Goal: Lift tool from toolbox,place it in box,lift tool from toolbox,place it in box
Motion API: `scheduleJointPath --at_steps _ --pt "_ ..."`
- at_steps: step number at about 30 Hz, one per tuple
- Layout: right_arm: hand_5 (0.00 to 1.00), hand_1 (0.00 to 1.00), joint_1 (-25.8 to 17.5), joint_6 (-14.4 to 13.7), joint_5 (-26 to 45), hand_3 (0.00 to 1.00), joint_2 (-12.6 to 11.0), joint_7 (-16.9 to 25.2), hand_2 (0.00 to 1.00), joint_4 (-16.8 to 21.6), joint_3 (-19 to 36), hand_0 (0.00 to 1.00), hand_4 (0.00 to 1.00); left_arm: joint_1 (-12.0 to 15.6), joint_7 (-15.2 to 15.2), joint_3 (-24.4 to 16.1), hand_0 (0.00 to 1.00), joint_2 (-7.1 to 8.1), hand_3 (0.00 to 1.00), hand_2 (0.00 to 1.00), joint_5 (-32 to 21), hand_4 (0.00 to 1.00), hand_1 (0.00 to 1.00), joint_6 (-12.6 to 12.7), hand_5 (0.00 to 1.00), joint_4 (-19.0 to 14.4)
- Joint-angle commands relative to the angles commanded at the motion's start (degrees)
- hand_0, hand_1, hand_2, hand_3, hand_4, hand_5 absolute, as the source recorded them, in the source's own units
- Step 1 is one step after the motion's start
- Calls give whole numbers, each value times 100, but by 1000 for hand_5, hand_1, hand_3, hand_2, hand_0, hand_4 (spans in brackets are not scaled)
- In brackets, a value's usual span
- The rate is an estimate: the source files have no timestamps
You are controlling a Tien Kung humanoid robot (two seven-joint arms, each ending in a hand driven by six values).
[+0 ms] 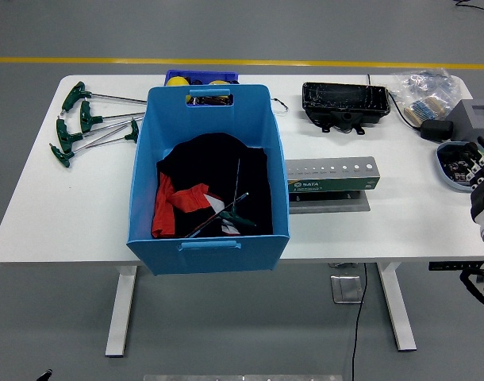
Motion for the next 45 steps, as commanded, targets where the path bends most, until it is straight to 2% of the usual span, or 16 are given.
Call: scheduleJointPath --at_steps 6,17,22,23,28,29,30,40,41,45 --pt "998 808 -145 23 -60 852 40 -128 828 -189 -157 846 998 -4 23 -20 787 9 739 823 103 743 850 -11 630 -16" --pt "998 806 -170 50 -153 843 50 -271 821 -140 -431 844 998 8 91 -181 783 7 736 820 410 743 847 -8 632 -21" --pt "998 806 -64 -133 -483 843 49 -363 821 -146 -617 844 998 1 91 -193 783 4 736 820 425 743 847 -12 632 -23" --pt "834 780 -31 -179 -573 836 45 -407 795 -154 -664 818 998 0 88 -186 781 2 735 816 412 742 844 -12 632 -23" --pt "834 780 219 -376 -917 836 20 -479 795 -260 -982 818 998 -11 60 -105 781 -7 735 816 283 742 844 -12 632 -30" --pt "780 753 270 -416 -965 826 15 -483 775 -288 -1048 798 998 -8 51 -92 779 -11 737 814 253 742 842 -8 630 -28" --pt "780 753 311 -440 -1014 826 8 -489 775 -313 -1098 798 998 -6 44 -80 779 -13 737 814 230 742 842 -6 630 -26" --pt "774 753 695 -546 -1310 820 -19 -346 772 -625 -1682 799 998 -19 12 33 779 -19 739 814 66 742 843 -3 630 -38" --pt "740 737 727 -565 -1337 815 -18 -321 770 -650 -1747 794 998 -22 12 37 777 -19 738 814 64 743 842 -3 634 -39" --pt "740 737 838 -626 -1585 815 -21 -242 770 -771 -1980 794 998 -28 17 45 777 -16 738 814 74 743 842 -3 634 -44"
